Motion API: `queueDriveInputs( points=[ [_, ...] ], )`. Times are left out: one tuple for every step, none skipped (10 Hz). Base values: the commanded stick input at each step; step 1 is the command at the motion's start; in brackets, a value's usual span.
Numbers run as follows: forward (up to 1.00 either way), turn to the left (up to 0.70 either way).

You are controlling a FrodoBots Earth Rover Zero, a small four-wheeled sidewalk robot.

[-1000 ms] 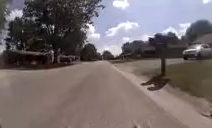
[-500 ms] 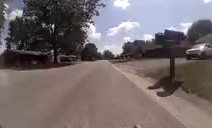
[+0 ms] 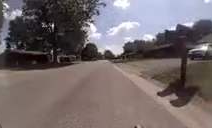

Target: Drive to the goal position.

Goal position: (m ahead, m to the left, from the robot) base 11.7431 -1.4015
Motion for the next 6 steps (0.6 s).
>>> queueDriveInputs(
  points=[
    [0.70,0.00],
    [0.70,0.00],
    [0.70,0.00],
    [0.70,0.00],
    [0.70,0.00],
    [0.70,0.00]
  ],
)
